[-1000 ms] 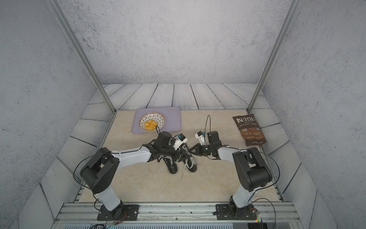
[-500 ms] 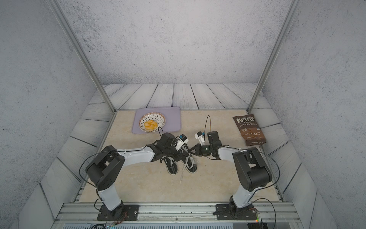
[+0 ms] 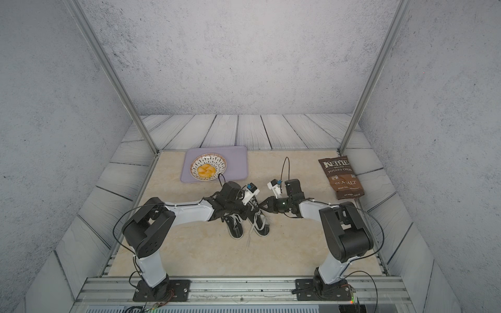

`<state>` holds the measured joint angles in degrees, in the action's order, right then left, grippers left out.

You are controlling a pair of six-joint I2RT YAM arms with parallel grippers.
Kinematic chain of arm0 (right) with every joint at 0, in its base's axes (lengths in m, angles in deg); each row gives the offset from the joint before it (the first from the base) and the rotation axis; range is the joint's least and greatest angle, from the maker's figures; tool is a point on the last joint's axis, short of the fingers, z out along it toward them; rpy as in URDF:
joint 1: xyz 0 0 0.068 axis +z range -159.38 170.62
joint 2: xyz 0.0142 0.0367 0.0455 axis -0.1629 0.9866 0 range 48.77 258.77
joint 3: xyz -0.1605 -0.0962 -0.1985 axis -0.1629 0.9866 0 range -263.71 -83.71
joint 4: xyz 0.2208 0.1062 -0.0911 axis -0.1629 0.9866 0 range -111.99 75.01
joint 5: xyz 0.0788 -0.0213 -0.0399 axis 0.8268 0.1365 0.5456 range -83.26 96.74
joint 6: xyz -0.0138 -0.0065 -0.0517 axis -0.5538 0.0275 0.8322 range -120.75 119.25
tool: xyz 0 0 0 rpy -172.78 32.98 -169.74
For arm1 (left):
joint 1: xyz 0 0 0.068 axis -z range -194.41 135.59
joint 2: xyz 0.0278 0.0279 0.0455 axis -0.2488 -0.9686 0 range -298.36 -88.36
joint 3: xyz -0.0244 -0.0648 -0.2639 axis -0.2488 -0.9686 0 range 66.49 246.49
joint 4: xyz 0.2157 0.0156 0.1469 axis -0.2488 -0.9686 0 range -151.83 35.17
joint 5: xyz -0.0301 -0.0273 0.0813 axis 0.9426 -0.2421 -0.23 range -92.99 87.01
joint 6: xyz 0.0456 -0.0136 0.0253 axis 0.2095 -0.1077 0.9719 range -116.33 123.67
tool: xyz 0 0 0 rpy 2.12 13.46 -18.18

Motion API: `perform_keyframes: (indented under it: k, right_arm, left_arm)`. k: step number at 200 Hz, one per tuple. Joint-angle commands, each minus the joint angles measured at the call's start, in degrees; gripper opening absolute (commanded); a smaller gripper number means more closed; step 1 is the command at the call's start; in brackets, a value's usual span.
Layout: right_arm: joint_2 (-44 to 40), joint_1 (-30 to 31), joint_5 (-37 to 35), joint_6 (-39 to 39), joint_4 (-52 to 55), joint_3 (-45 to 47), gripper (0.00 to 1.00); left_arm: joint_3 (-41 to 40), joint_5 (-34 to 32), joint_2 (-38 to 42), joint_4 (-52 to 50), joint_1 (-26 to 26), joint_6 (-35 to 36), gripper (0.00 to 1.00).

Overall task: Tie the shoes
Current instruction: Cross the shoelace with the shoelace.

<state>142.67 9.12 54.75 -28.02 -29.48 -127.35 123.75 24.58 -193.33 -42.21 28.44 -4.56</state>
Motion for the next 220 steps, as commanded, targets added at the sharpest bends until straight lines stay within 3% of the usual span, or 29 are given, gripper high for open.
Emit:
perform_keyframes:
  k: [1,34,80,220]
  right_arm:
    - [-7.0,0.3,-3.8,4.4,5.6,1.6,0.35]
    - [-15.0,3.2,-14.6,12.1,13.0,5.4,0.37]
    - [-17.6,14.6,-33.5,19.6,21.9,2.9,0.33]
    - [-5.8,21.6,-34.9,25.1,22.2,-3.2,0.35]
  left_arm:
    - [-1.0,-1.5,0.9,2.3,-0.5,-1.2,0.0]
    - [-2.1,0.1,1.0,4.3,-1.3,-3.6,0.0]
    - [-2.1,4.6,-0.8,6.6,-2.4,-6.5,0.0]
    - [-2.1,5.9,-1.6,7.0,-3.3,-7.7,0.0]
